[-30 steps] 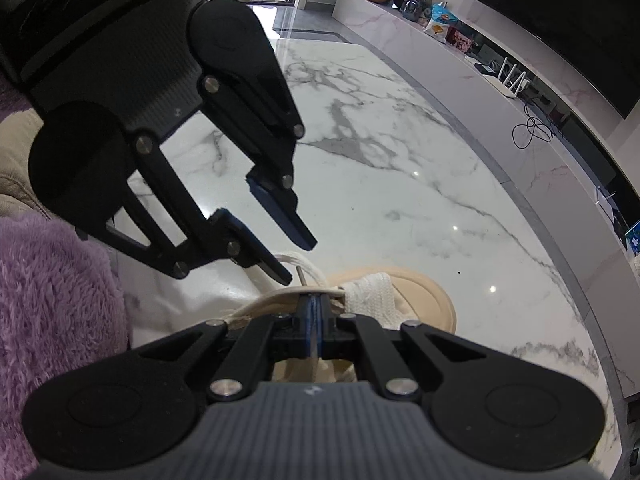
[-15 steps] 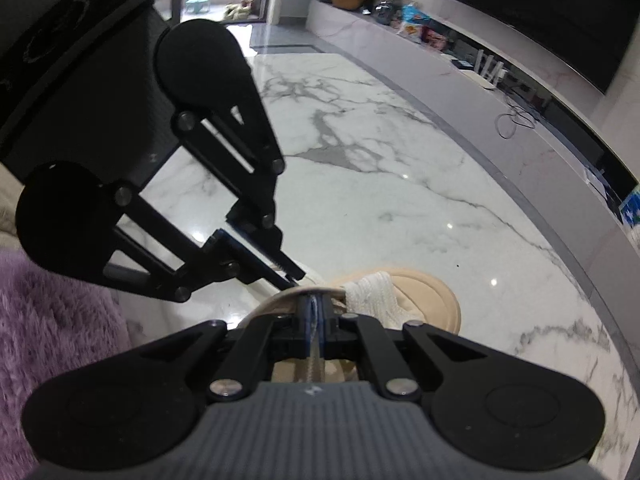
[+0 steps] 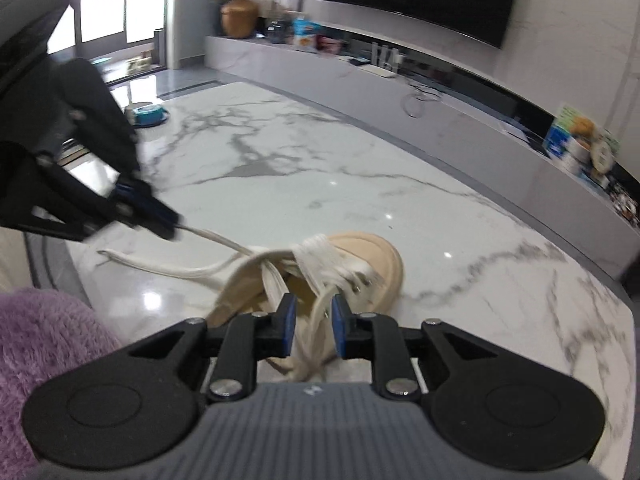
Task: Lace up shoes with both hands
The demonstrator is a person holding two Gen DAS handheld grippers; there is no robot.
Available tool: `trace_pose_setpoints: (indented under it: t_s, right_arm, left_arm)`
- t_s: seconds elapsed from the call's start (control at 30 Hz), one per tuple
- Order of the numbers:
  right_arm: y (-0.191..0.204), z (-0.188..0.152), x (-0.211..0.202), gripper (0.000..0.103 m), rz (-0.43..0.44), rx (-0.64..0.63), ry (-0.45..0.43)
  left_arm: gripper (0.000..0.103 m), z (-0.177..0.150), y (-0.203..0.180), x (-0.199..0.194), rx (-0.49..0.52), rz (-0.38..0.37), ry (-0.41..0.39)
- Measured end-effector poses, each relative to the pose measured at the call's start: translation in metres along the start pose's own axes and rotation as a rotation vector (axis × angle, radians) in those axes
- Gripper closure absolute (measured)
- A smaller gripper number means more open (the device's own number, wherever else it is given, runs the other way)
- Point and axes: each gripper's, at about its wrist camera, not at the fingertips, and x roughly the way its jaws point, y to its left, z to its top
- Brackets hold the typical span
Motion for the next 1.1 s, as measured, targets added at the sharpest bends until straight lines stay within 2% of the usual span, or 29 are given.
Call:
trace_pose_setpoints:
  t_s: [0.3,0.5,0.73,0.97,1.1]
  right_arm:
    - [0.004,-0.012,0.0,0.081,-0.024,0.075,0.004]
    - [0.008,-0.013,0.001,0.081,-0.045,0.076,0.019]
    - [0.011,-0.017,0.005,0.082,-0.062,0.08,0.024]
    - [0.011,-0.018,0.003,0.081,-0.081,0.09,0.01]
    - [0.01,-0.019,0.002,0.081,-0.087,0.089,0.005]
  left_arm:
    - [0.102,-0.024,0.008,-0.051,-0.107,0.053,0.025]
    - [0.102,-0.033,0.009,-0.064,-0.175,0.023,0.038]
    - [0.102,-0.05,0.009,-0.03,-0.284,0.003,0.053]
    - [0.102,-0.071,0.02,0.023,-0.443,-0.092,0.106]
    - [0.102,-0.085,0.028,0.035,-0.523,-0.103,0.133]
